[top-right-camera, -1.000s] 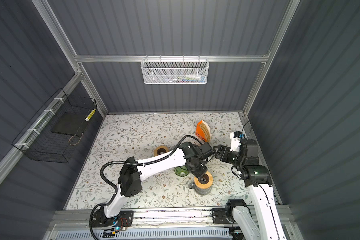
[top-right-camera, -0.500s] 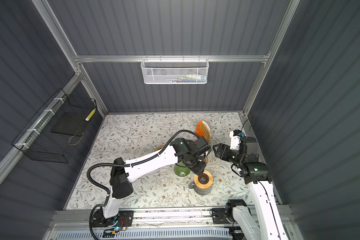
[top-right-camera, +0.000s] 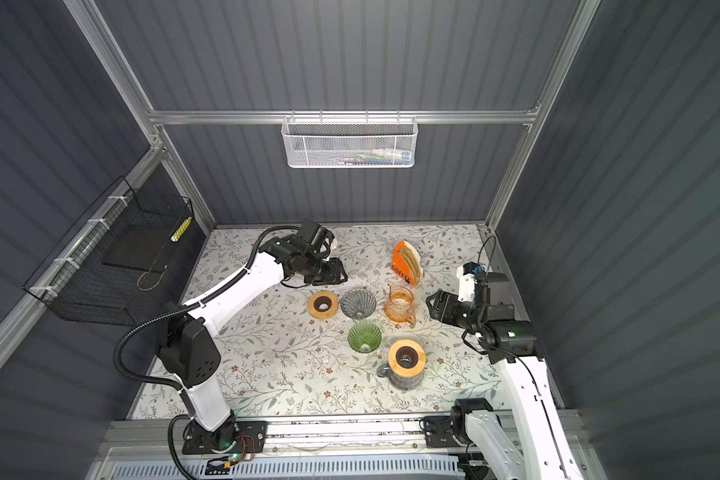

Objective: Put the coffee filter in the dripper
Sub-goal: 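Release the stand with the left gripper while the right gripper nears the clear dripper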

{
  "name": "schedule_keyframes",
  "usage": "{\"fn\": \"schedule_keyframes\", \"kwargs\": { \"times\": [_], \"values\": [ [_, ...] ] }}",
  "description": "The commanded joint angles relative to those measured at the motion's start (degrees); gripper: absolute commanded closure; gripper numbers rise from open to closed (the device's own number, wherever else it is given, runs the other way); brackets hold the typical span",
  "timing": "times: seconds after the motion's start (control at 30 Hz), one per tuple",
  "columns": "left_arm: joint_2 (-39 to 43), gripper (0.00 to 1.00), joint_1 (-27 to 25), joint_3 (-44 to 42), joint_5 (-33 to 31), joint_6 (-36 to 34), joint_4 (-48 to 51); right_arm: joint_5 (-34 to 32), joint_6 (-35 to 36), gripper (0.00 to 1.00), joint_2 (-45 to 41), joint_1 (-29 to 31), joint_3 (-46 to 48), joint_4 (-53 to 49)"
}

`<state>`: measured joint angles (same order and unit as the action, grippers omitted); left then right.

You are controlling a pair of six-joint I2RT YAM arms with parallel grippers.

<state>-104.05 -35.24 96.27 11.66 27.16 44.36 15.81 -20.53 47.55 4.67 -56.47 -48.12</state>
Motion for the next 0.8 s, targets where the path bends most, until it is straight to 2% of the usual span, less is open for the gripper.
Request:
{"fn": "schedule_keyframes", "kwargs": {
  "times": [0.0,0.17,0.33,0.53,0.77],
  "values": [
    [-0.4,0.48,-0.2,-1.3,1.4,-0.1,-2.3,-4.6,-0.2,0.28,-1.1,4.7,-1.3,-1.9],
    [-0.1,0.43,-0.2,-5.2,3.2,1.6,-4.0,-5.2,-3.6,0.27,-3.4,10.7,1.8,0.5],
    [2.6,0.42,-0.3,-10.7,3.4,2.6,-7.7,-3.9,-6.4,0.28,-2.9,15.9,4.4,2.5],
    [1.3,0.46,-0.4,-9.2,3.1,1.1,-3.9,-5.1,-7.3,0.28,-0.9,19.7,5.7,2.7],
    [-0.4,0.48,-0.4,-7.2,3.0,-1.4,-2.0,-9.6,-8.1,0.29,4.7,24.3,3.2,4.4]
  ]
}}
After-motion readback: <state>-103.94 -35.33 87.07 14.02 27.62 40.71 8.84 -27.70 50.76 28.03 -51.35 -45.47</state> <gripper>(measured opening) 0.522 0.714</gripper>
